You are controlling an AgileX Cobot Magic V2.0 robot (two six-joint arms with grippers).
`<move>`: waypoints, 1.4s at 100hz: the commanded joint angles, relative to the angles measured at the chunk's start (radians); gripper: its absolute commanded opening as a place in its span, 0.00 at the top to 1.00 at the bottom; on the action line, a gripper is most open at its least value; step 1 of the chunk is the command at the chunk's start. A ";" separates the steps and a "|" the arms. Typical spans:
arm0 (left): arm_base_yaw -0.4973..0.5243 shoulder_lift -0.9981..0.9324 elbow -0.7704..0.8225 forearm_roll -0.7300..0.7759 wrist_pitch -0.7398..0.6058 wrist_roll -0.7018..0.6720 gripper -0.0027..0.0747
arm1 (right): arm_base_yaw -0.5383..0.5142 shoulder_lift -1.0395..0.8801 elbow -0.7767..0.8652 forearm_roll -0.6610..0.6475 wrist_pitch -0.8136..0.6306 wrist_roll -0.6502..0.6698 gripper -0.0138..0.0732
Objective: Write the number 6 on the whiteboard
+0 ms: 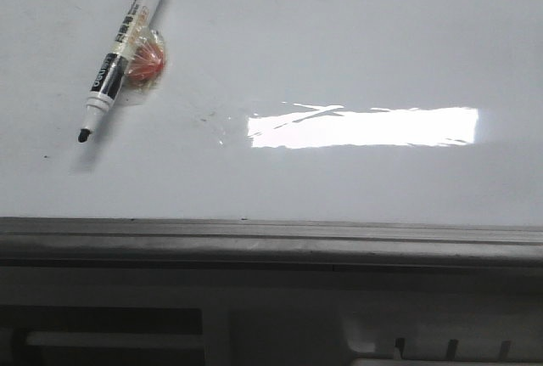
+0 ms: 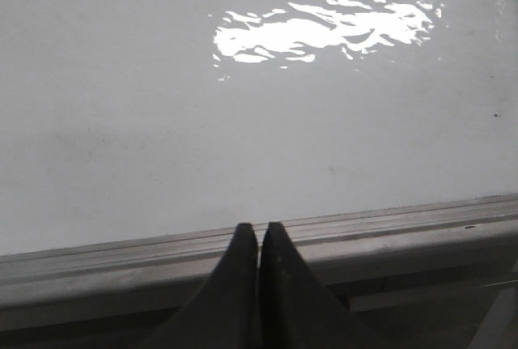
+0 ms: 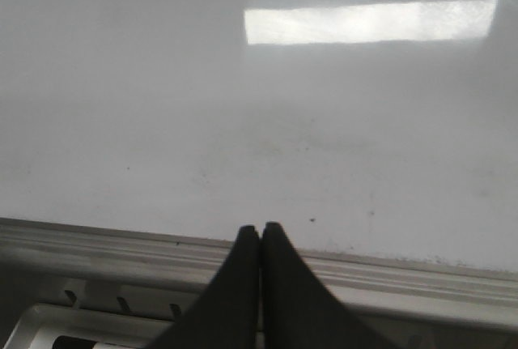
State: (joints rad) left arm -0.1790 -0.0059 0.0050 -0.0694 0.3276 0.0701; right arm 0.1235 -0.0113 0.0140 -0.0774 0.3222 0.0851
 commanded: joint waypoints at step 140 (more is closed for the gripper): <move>0.004 -0.028 0.044 -0.157 -0.161 -0.006 0.99 | -0.004 -0.019 0.027 0.053 -0.201 0.002 0.90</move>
State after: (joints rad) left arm -0.1790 -0.0059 0.0050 -0.1264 0.3119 0.0701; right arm 0.1235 -0.0113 0.0140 -0.0598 0.2589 0.0851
